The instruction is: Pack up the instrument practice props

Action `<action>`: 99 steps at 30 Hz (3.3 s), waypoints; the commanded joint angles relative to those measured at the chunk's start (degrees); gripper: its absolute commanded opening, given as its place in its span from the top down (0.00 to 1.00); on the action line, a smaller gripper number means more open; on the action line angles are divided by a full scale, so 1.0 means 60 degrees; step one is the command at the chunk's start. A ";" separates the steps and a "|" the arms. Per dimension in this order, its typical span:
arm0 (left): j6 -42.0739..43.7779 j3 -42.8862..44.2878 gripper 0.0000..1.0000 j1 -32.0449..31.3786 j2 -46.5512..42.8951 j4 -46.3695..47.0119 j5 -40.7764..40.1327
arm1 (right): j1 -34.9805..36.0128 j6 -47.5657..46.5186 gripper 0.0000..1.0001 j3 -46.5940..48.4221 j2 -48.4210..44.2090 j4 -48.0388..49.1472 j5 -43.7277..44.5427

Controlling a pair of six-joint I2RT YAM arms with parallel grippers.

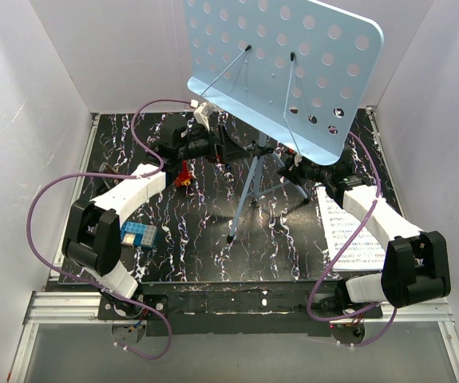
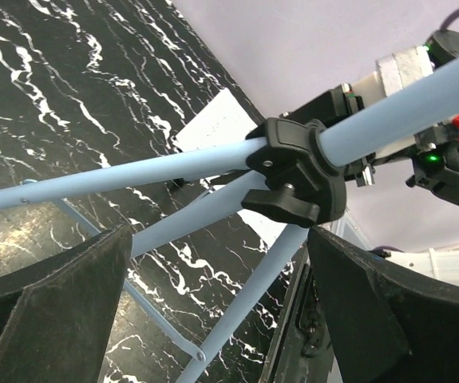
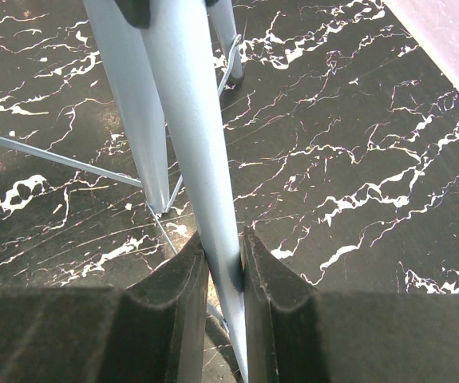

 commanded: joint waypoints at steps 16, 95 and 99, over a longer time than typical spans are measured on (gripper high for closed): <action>-0.0430 0.0653 0.08 -0.0002 0.0336 -0.1017 -0.2259 | -0.0142 0.0614 0.99 -0.0620 0.0231 -0.2399 0.0306; 0.5340 0.0653 0.02 0.0906 -0.0952 -0.6730 -0.2510 | -0.0011 0.8832 0.26 0.0757 -0.0106 0.7268 -0.2025; 0.6058 0.0579 0.08 0.0906 -0.0835 -0.6511 -0.1838 | 0.0267 0.8876 0.33 0.0786 -0.0048 0.7473 -0.1204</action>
